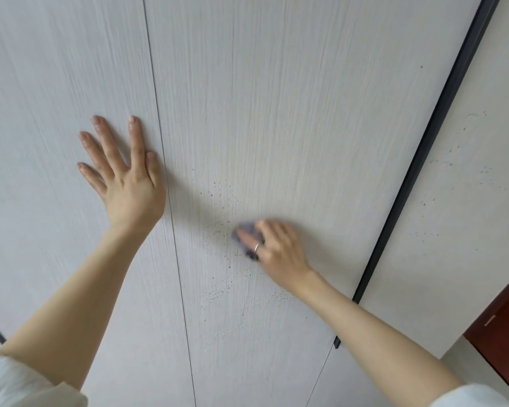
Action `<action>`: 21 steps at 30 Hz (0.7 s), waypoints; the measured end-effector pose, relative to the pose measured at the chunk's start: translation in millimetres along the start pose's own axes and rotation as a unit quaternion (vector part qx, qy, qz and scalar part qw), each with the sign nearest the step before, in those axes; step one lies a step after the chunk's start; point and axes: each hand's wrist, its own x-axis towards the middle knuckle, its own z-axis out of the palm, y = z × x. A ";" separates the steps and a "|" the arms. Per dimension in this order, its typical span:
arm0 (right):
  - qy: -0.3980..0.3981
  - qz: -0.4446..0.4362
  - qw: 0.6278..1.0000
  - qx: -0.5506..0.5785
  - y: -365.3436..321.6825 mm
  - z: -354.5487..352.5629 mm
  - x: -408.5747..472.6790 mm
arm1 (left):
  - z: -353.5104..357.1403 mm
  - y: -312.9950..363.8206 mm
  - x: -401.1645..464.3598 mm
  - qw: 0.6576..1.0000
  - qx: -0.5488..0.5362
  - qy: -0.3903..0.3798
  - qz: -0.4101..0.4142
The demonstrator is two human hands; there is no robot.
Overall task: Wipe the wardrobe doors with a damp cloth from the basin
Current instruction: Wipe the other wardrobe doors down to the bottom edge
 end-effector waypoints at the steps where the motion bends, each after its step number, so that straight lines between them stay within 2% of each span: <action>1: -0.043 -0.044 0.998 -0.013 -2.5 -0.1 -7.5 | 0.3 -0.5 -0.5 1.000 0.000 -0.001 0.000; 3: -0.062 -0.051 0.997 -0.007 2.2 -5.8 1.0 | 1.0 -0.8 -0.7 1.000 0.001 -0.001 0.004; 7: 0.052 0.071 0.996 0.008 13.5 -23.6 66.4 | 1.5 -0.3 0.0 1.000 -0.001 0.000 0.007; 10: 0.097 0.171 0.980 0.039 9.4 -21.0 93.3 | 1.3 -0.2 -0.8 1.000 -0.004 -0.003 0.002; 12: 0.088 0.126 0.987 0.048 -5.5 -9.3 77.1 | 1.0 0.0 -0.6 1.000 -0.001 -0.007 0.004; 15: -0.020 -0.042 0.999 0.002 -26.5 7.4 27.5 | -2.0 -2.4 -1.1 1.000 0.005 -0.012 0.006; 16: -0.051 -0.072 0.996 -0.012 -27.1 8.8 17.3 | -1.7 -2.4 -1.5 1.000 0.006 -0.013 0.009; 18: -0.064 -0.076 0.995 -0.004 -23.7 8.0 20.1 | -2.4 -4.1 -2.2 1.000 0.010 -0.016 0.016; 21: 0.024 0.005 1.000 0.017 -14.4 -3.5 64.4 | -3.4 -4.6 -2.5 1.000 0.009 -0.021 0.020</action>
